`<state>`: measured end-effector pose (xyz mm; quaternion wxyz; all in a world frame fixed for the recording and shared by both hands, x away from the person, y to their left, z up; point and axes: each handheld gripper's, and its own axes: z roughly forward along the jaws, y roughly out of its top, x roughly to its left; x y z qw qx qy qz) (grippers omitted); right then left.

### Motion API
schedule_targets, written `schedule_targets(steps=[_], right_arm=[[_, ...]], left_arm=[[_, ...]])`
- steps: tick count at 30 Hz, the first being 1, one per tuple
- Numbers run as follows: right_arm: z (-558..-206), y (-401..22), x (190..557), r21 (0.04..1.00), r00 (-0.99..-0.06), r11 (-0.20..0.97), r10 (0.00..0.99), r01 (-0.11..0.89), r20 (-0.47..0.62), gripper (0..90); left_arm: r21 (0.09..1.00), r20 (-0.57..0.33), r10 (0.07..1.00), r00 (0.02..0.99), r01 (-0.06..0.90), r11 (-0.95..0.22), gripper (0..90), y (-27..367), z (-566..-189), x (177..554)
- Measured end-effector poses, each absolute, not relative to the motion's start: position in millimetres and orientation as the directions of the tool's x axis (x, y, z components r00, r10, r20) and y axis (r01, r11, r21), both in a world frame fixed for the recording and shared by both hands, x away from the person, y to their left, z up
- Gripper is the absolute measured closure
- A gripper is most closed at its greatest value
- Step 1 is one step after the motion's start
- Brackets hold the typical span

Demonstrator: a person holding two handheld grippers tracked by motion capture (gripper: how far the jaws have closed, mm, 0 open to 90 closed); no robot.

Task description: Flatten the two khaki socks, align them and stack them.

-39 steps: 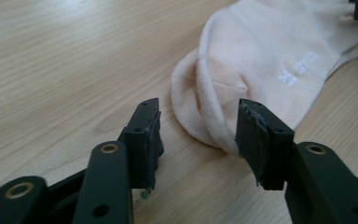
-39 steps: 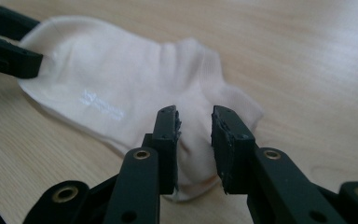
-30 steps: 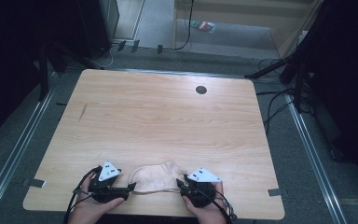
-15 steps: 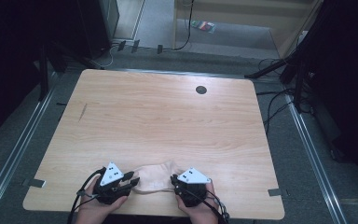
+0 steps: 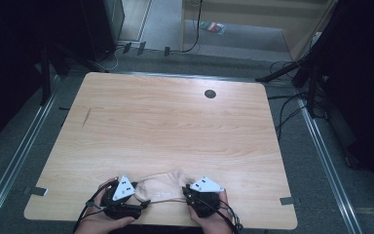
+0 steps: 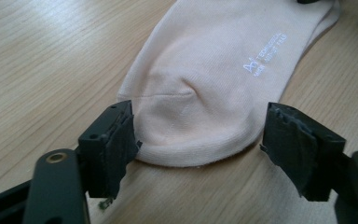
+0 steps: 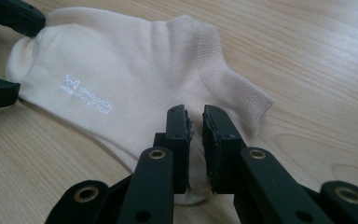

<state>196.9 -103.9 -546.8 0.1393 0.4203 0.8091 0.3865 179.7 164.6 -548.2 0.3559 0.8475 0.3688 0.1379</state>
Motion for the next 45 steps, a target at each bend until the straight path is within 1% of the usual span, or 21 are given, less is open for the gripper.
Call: schedule_targets(steps=[2, 6, 8, 10, 13, 16, 18, 19, 20, 21, 23, 25, 28, 29, 31, 32, 33, 39, 41, 45], right_arm=[[-547, -104, 197, 0.746, -0.614, 0.364, 0.786, 0.557, 0.075, 81.3], [-547, -104, 197, 0.744, -0.620, 0.372, 0.781, 0.555, 0.073, 81.2], [-546, -105, 197, 0.743, -0.615, 0.356, 0.783, 0.566, 0.093, 77.7], [-543, -107, 197, 0.757, -0.625, 0.335, 0.771, 0.560, 0.121, 70.5], [-538, -111, 196, 0.789, -0.629, 0.302, 0.765, 0.536, 0.135, 65.2], [-534, -117, 198, 0.812, -0.624, 0.280, 0.770, 0.513, 0.129, 53.3], [-532, -122, 201, 0.814, -0.614, 0.259, 0.776, 0.520, 0.146, 45.3], [-532, -126, 204, 0.806, -0.596, 0.241, 0.786, 0.540, 0.164, 38.4], [-532, -128, 205, 0.805, -0.585, 0.235, 0.794, 0.545, 0.165, 36.1], [-531, -130, 207, 0.802, -0.569, 0.227, 0.806, 0.553, 0.165, 34.4], [-531, -135, 210, 0.795, -0.544, 0.220, 0.824, 0.566, 0.160, 26.4], [-530, -138, 211, 0.792, -0.534, 0.219, 0.831, 0.570, 0.154, 22.4], [-529, -139, 212, 0.790, -0.525, 0.225, 0.840, 0.570, 0.139, 12.6], [-529, -139, 212, 0.788, -0.521, 0.229, 0.843, 0.571, 0.132, 9.8], [-529, -139, 211, 0.793, -0.495, 0.245, 0.865, 0.558, 0.081, 4.1], [-529, -139, 211, 0.794, -0.496, 0.243, 0.864, 0.558, 0.084, 1.3], [-528, -141, 212, 0.793, -0.496, 0.237, 0.863, 0.562, 0.093, 0.0], [-525, -153, 215, 0.804, -0.465, 0.210, 0.881, 0.556, 0.091, 0.0], [-524, -158, 216, 0.808, -0.459, 0.204, 0.884, 0.552, 0.090, 0.0], [-524, -170, 220, 0.809, -0.433, 0.174, 0.895, 0.561, 0.108, 0.0]], left_arm=[[0.705, -0.021, 0.730, 0.683, 0.528, -0.473, 23.4, 163, -549, 180], [0.713, -0.025, 0.736, 0.677, 0.528, -0.461, 23.4, 163, -549, 181], [0.723, -0.033, 0.736, 0.676, 0.524, -0.450, 22.1, 164, -548, 181], [0.738, -0.043, 0.734, 0.678, 0.517, -0.434, 19.2, 166, -545, 180], [0.769, -0.078, 0.739, 0.669, 0.512, -0.382, 16.5, 172, -538, 180], [0.792, -0.116, 0.747, 0.655, 0.514, -0.328, 14.4, 179, -534, 182], [0.794, -0.126, 0.757, 0.642, 0.522, -0.310, 13.8, 184, -533, 184], [0.796, -0.127, 0.761, 0.636, 0.523, -0.304, 13.6, 185, -534, 184], [0.796, -0.136, 0.763, 0.632, 0.528, -0.295, 13.5, 188, -533, 185], [0.796, -0.139, 0.767, 0.626, 0.531, -0.289, 13.2, 190, -533, 186], [0.801, -0.155, 0.773, 0.615, 0.537, -0.266, 12.5, 194, -532, 187], [0.802, -0.162, 0.776, 0.609, 0.540, -0.257, 11.4, 198, -531, 189], [0.807, -0.171, 0.786, 0.594, 0.543, -0.234, 9.8, 204, -530, 190], [0.807, -0.178, 0.785, 0.593, 0.544, -0.228, 8.7, 206, -530, 191], [0.811, -0.206, 0.797, 0.568, 0.555, -0.186, 7.7, 213, -530, 193], [0.812, -0.209, 0.798, 0.564, 0.555, -0.180, 7.7, 216, -529, 193], [0.814, -0.213, 0.803, 0.557, 0.556, -0.169, 7.5, 219, -529, 194], [0.827, -0.232, 0.824, 0.518, 0.551, -0.113, 5.6, 240, -530, 198], [0.827, -0.233, 0.840, 0.490, 0.554, -0.094, 5.6, 248, -531, 199], [0.826, -0.225, 0.858, 0.461, 0.558, -0.083, 5.6, 261, -533, 203]])
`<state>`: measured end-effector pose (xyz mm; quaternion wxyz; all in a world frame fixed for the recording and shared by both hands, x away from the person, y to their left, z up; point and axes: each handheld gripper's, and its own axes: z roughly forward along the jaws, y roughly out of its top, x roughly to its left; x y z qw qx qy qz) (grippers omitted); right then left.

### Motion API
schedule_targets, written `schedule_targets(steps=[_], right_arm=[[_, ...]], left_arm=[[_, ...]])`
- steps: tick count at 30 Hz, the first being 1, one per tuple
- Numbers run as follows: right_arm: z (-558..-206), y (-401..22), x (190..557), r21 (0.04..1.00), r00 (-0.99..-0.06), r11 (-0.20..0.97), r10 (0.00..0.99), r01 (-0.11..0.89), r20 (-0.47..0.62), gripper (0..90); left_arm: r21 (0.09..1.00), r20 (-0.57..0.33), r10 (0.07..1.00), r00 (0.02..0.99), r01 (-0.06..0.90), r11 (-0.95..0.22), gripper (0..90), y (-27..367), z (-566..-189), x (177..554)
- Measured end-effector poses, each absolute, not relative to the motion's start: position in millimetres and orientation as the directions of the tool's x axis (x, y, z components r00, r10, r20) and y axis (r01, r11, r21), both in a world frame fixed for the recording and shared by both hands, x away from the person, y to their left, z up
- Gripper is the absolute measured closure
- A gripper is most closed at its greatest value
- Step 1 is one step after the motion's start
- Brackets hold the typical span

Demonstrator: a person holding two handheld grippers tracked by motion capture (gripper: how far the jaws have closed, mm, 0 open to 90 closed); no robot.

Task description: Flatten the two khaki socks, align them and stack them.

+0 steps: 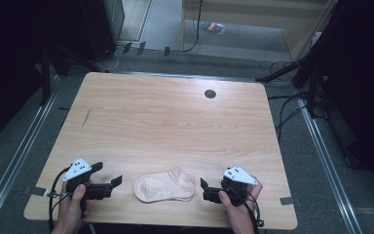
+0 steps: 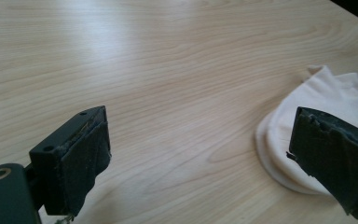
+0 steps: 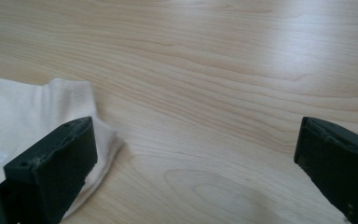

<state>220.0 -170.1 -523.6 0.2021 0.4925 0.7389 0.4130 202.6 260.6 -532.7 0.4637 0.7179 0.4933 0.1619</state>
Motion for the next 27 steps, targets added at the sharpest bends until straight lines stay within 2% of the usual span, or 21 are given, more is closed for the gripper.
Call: schedule_targets(steps=[16, 27], right_arm=[[-532, -224, 234, 0.813, -0.342, 0.146, 0.937, 0.564, 0.070, 0.0], [-534, -258, 235, 0.810, -0.271, 0.098, 0.960, 0.578, 0.078, 0.0]], left_arm=[[0.817, -0.197, 0.901, 0.388, 0.572, -0.068, 5.6, 292, -542, 211], [0.820, -0.231, 0.919, 0.321, 0.572, 0.006, 5.6, 323, -544, 211]])
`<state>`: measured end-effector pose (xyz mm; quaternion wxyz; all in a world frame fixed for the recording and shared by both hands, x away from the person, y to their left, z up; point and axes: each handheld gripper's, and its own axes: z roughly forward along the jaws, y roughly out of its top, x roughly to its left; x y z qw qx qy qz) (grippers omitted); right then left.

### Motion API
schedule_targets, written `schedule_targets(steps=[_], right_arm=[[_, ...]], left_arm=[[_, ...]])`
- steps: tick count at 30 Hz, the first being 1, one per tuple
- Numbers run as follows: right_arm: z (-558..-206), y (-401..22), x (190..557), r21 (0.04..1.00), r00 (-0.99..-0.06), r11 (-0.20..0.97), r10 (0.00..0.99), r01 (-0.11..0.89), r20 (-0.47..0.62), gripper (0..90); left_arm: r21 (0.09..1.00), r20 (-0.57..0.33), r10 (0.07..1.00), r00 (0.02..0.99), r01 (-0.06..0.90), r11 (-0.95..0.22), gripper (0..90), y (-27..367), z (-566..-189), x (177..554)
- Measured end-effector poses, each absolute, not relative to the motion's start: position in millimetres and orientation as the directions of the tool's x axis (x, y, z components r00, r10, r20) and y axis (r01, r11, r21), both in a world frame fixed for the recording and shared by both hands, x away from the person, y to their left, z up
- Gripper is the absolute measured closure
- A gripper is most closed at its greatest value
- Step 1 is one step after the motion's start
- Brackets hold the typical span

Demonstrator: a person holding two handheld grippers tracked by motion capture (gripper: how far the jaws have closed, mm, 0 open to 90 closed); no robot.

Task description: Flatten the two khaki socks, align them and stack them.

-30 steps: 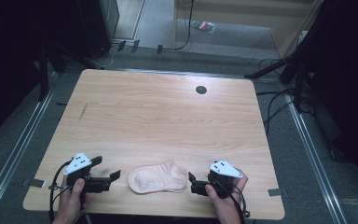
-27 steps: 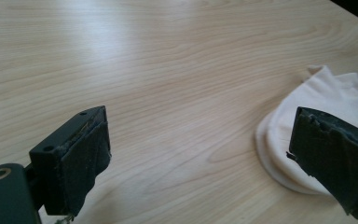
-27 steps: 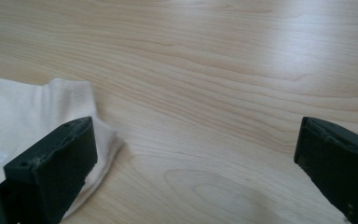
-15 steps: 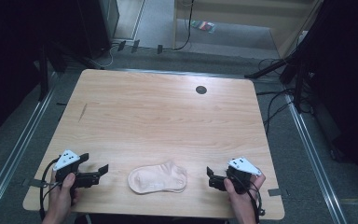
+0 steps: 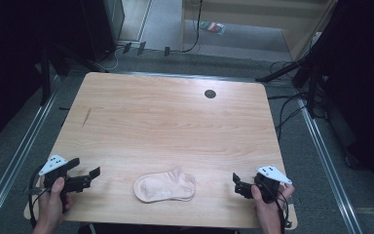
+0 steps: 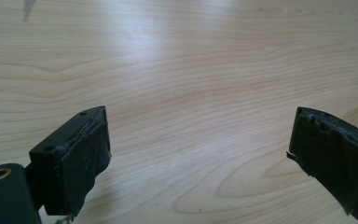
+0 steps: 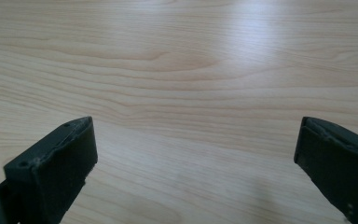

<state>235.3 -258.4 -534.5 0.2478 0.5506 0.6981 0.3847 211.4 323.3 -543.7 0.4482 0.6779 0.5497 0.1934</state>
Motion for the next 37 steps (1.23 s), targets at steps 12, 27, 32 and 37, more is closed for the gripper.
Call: schedule_targets(steps=[12, 27, 32, 37], right_arm=[[-538, -309, 229, 0.822, -0.162, 0.046, 0.985, 0.568, 0.057, 1.0], [-547, -353, 214, 0.821, -0.121, -0.013, 0.988, 0.571, 0.100, 3.1], [-548, -352, 216, 0.816, -0.125, -0.009, 0.987, 0.578, 0.100, 3.2], [-548, -354, 217, 0.811, -0.121, -0.028, 0.985, 0.584, 0.121, 4.2]], left_arm=[[0.826, -0.225, 0.950, 0.218, 0.559, 0.067, 5.6, 367, -545, 210], [0.846, -0.250, 0.951, 0.183, 0.520, 0.123, 5.6, 397, -549, 202], [0.841, -0.294, 0.939, 0.179, 0.516, 0.164, 5.6, 401, -551, 202], [0.837, -0.299, 0.937, 0.180, 0.521, 0.167, 5.6, 401, -551, 205]])
